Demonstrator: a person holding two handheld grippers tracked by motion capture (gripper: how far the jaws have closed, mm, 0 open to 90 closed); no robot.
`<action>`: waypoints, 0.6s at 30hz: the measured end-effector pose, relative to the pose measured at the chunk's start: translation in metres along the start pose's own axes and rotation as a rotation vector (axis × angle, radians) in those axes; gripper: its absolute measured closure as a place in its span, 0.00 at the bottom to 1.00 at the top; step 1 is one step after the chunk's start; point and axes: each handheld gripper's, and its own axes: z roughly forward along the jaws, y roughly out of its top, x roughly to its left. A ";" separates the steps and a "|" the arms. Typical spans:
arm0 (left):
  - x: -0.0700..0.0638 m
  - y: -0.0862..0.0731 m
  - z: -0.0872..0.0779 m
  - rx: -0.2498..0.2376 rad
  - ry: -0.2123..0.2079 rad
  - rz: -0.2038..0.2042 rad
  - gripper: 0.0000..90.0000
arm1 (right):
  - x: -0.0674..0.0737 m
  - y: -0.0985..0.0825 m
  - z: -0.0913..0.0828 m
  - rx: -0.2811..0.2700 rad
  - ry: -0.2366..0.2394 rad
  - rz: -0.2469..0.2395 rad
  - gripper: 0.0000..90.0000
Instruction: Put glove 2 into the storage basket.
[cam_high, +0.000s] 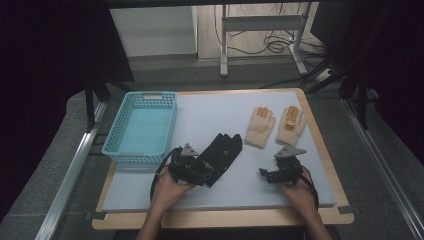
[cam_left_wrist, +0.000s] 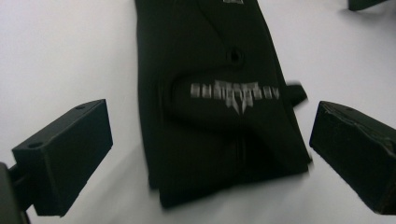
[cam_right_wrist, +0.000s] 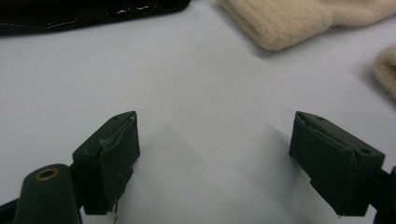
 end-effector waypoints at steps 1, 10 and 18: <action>0.000 0.000 0.000 0.000 0.000 0.000 0.00 | 0.000 0.000 0.000 0.000 0.000 0.000 0.17; 0.008 0.030 0.037 0.060 -0.007 -0.020 0.00 | 0.000 0.000 0.000 -0.001 0.001 0.001 0.17; 0.000 0.037 0.057 0.131 -0.035 0.000 0.00 | 0.000 0.000 0.000 -0.001 0.001 0.001 0.17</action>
